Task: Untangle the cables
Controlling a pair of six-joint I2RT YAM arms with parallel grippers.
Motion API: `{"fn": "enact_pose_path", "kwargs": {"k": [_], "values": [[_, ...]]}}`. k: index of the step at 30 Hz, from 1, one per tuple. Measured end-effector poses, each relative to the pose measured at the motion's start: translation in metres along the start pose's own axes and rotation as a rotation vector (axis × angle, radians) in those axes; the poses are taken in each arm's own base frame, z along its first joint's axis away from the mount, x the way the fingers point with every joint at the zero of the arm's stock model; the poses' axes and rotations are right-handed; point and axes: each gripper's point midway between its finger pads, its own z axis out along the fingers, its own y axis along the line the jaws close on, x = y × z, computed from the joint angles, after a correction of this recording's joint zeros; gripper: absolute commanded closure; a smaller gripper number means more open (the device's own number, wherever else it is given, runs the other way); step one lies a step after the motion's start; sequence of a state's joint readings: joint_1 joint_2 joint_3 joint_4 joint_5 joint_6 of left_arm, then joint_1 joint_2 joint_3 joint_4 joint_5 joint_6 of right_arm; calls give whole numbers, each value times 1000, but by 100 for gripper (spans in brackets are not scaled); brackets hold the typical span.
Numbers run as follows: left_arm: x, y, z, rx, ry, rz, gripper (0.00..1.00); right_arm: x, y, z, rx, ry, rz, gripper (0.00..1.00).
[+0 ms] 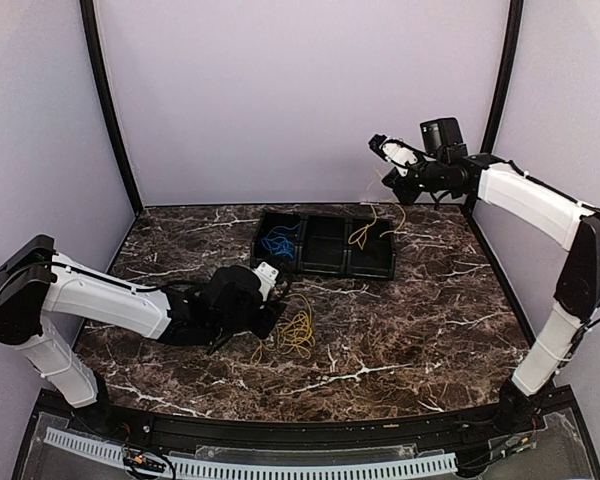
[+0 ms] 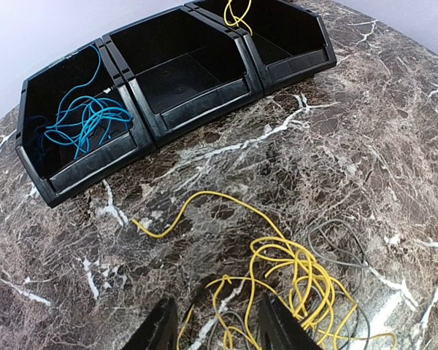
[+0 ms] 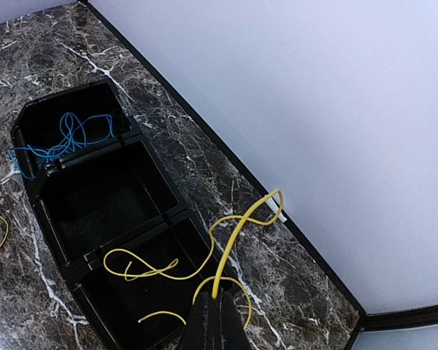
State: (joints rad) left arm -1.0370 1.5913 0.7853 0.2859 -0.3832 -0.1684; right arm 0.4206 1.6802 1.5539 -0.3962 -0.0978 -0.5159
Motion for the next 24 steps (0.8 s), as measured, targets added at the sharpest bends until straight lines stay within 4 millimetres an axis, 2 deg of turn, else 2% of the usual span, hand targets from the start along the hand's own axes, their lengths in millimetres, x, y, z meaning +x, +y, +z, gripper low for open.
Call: {"fn": "enact_pose_path", "kwargs": {"k": [6,17,20,24], "values": [[0,0,0,0,0,0,60,-2,-7,-13,38,-7,-7,100],[2,0,1,-1,6,2,60,5,-16,-13,69,4,2,100],[6,0,4,-3,15,6,60,5,-13,-8,46,6,3,100],[9,-1,6,-5,25,10,60,14,0,12,-31,26,19,100]]}}
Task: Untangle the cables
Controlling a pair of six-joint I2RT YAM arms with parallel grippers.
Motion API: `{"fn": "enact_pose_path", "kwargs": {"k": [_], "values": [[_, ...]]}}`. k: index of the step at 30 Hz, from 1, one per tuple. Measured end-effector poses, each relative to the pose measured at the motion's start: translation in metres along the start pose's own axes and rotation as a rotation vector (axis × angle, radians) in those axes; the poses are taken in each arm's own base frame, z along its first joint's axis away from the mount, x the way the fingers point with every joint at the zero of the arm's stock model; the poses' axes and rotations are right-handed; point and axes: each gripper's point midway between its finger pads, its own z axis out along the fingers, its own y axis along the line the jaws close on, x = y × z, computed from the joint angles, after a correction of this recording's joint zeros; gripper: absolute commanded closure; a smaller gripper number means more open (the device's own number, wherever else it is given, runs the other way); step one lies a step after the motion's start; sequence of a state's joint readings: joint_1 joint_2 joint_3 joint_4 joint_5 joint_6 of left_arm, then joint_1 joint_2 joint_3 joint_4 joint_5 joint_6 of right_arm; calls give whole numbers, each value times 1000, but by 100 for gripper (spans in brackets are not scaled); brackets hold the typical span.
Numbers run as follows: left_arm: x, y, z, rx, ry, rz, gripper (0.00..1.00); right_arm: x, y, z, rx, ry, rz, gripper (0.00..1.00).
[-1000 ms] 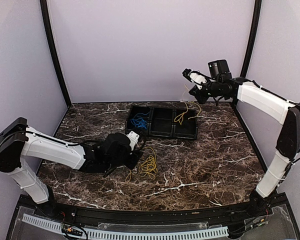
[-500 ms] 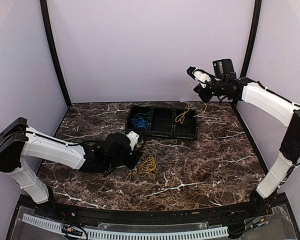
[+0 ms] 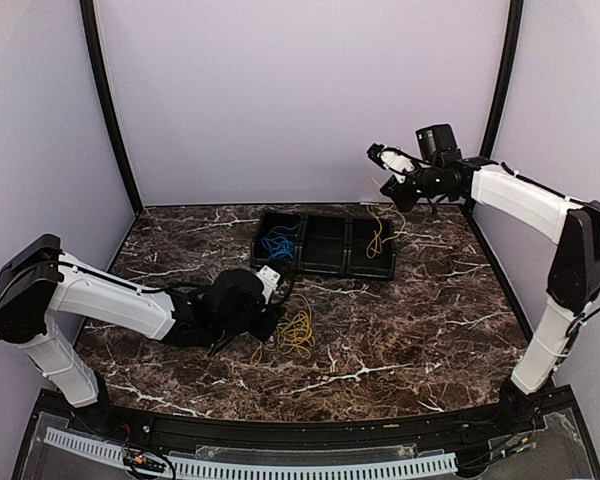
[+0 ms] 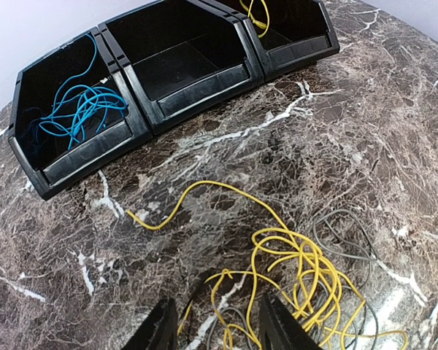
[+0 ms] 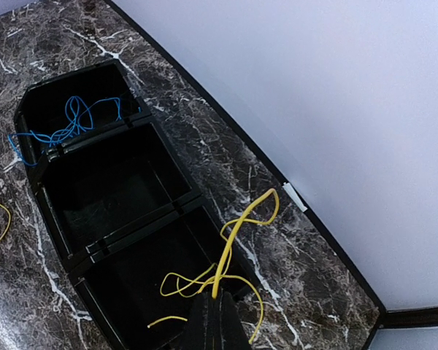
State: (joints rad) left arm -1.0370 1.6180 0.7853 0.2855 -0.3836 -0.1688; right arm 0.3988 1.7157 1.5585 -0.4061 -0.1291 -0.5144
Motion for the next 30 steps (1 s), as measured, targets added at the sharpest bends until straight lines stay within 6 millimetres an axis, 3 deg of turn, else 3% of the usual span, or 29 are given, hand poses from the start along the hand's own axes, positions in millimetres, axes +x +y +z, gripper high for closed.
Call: {"fn": "enact_pose_path", "kwargs": {"k": [5,16,21,30], "values": [[0,0,0,0,0,0,60,17,19,28,-104,40,46,100],[1,1,0,-8,4,2,60,30,43,70,-244,62,140,100],[1,1,0,-9,4,2,60,52,50,86,-249,120,161,100],[6,1,3,-12,16,7,60,107,71,88,-254,269,185,100]]}}
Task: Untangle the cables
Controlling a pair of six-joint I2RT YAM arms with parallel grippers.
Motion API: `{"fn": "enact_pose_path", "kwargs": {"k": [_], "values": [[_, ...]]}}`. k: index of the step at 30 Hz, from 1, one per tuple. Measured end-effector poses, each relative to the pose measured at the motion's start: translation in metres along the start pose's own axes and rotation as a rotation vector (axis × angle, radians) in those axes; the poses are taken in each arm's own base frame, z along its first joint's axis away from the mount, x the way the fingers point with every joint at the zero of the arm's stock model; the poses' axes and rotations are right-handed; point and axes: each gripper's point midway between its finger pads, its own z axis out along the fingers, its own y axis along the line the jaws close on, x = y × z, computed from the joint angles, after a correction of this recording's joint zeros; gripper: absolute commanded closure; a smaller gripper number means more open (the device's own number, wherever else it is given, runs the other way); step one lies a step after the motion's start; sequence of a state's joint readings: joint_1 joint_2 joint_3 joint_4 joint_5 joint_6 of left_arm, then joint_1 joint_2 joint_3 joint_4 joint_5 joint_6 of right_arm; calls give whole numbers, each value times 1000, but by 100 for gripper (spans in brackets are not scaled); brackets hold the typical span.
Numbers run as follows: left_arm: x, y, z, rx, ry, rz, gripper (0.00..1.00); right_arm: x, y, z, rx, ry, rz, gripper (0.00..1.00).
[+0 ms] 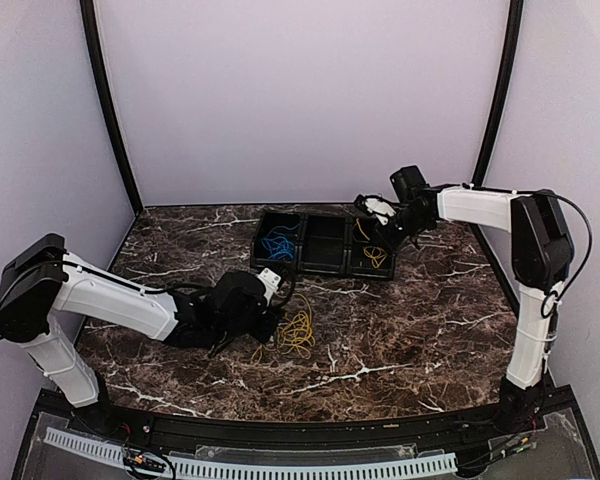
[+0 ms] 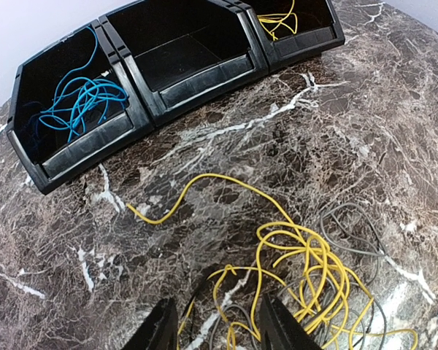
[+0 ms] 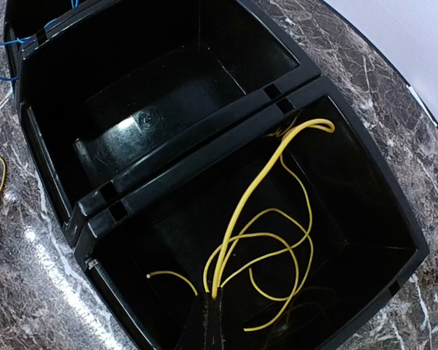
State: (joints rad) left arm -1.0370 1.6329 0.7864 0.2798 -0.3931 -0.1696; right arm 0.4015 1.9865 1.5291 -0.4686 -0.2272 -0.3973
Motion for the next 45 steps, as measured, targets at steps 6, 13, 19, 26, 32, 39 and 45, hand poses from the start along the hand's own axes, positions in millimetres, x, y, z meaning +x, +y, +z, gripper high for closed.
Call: {"fn": "enact_pose_path", "kwargs": {"k": [6,13,19,26,32,39,45], "values": [[5,0,3,-3,13,1,60,-12,-6,10,11,7,11,100],[-2,5,-3,-20,-1,-22,46,-3,2,20,13,68,19,80],[-19,20,-16,-52,-42,-89,42,8,7,5,15,109,18,55],[-19,46,-12,-65,-12,-196,41,-14,26,-54,19,20,-55,49],[-13,58,-12,-30,40,-291,39,-30,93,-74,-119,-75,-230,51],[-2,66,-10,26,104,-423,39,-17,185,-41,-390,-52,-395,52],[9,65,-10,46,147,-467,39,13,239,5,-536,66,-454,51]]}}
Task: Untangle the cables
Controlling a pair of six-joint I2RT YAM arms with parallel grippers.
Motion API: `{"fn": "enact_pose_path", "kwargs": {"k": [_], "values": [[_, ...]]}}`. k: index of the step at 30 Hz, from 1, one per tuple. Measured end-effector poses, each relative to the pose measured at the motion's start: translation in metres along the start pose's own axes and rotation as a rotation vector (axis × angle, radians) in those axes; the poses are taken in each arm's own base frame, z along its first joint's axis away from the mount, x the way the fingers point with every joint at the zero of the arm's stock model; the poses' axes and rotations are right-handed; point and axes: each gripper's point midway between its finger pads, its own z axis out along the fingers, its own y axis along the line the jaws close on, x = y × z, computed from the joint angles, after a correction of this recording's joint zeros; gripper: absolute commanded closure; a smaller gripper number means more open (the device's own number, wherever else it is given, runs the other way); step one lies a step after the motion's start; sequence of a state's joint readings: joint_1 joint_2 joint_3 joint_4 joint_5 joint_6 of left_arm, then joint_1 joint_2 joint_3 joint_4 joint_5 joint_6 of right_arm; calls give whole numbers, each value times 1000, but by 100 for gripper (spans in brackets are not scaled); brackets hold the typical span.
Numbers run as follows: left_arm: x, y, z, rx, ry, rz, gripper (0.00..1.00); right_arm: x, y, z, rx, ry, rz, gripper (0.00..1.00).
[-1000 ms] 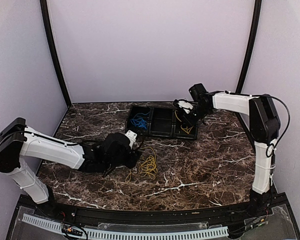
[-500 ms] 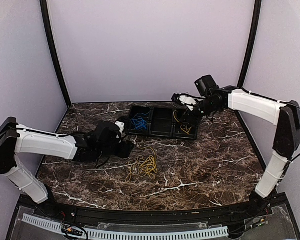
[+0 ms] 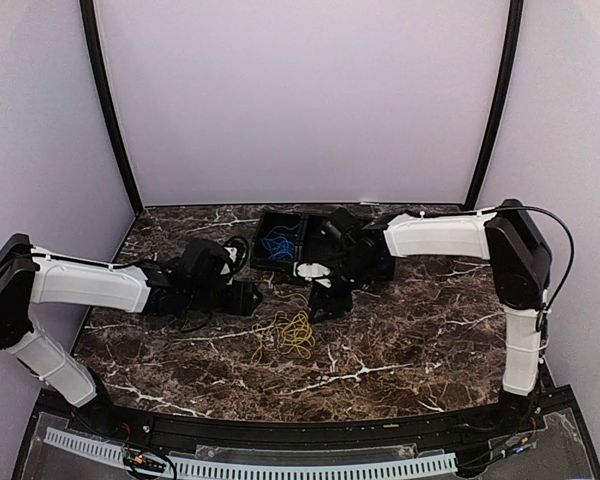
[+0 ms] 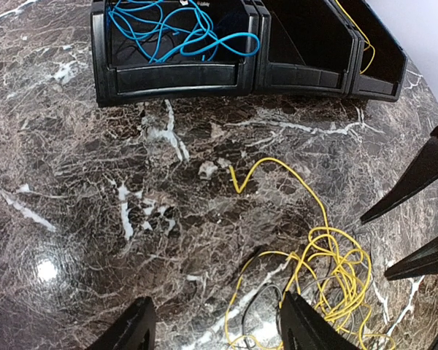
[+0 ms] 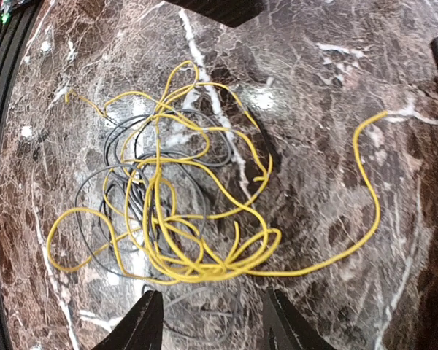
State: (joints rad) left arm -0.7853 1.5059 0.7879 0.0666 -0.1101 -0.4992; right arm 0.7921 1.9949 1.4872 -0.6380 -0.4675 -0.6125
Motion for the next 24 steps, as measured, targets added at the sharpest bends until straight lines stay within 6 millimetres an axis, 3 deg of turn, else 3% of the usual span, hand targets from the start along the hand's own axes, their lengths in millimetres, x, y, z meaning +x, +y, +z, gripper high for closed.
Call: {"fn": "enact_pose_path", "kwargs": {"k": [4,12,18,24], "values": [[5,0,0,6,16,-17,39,-8,0,20,-32,14,-6,51],[6,-1,0,15,21,-36,39,-29,-10,25,-15,-11,-26,52],[5,-1,-1,14,16,-38,39,-18,-7,39,-52,29,-22,51],[-3,-3,-8,22,-11,-40,39,-13,4,39,-103,41,-54,50]]}}
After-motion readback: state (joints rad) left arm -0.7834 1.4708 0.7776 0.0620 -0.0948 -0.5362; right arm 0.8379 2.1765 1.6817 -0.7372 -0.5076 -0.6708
